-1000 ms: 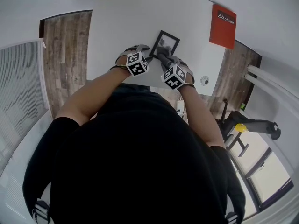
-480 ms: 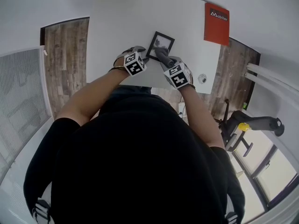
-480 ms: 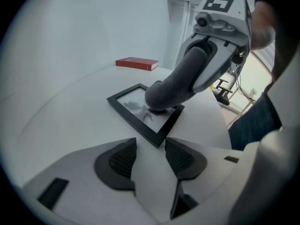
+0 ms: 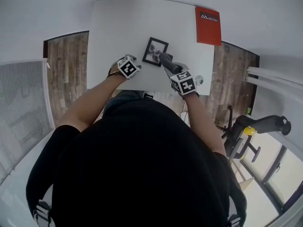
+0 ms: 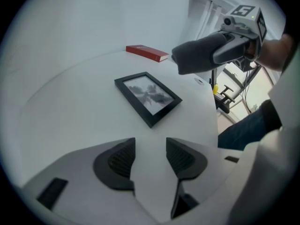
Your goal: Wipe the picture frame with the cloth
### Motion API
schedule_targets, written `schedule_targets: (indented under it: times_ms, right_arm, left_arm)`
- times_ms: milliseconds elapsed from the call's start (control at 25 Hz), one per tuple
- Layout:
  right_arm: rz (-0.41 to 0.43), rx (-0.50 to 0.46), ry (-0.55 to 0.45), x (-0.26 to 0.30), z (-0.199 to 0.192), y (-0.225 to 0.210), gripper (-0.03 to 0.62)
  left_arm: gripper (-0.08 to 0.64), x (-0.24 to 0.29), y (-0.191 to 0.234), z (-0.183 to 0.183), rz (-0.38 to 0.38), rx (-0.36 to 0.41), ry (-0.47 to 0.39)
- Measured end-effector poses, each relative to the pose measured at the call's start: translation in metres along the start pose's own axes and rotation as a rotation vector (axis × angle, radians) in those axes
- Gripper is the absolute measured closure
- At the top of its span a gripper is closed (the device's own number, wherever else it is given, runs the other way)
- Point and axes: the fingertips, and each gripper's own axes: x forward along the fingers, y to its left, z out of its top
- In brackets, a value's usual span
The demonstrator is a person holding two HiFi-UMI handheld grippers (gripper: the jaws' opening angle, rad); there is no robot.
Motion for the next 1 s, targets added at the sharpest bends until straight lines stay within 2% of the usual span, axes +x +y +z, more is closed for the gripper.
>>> schedule_targets:
  times_ms: [200,520,800,1000]
  right_arm:
    - [-0.021,0.033,-0.060,-0.032,-0.002,-0.007,0.483]
    - [-0.069,0.067,-0.119,-0.078,-0.019,-0.018,0.483]
    - [-0.124,0.093,-0.217,-0.111,-0.014,-0.027,0.483]
    - [-0.145,0.114,-0.266,-0.134,-0.014,-0.025,0.483]
  left_arm:
    - [0.351,-0.031,-0.006,-0.016,0.024,-0.138,-0.061]
    - [0.351,-0.100,-0.015,0.002,0.075,-0.325,-0.288]
    - [0.353,-0.153,-0.024,0.033,0.115,-0.317,-0.419]
    - [0.356,-0.183,-0.035,0.045,0.139,-0.295,-0.465]
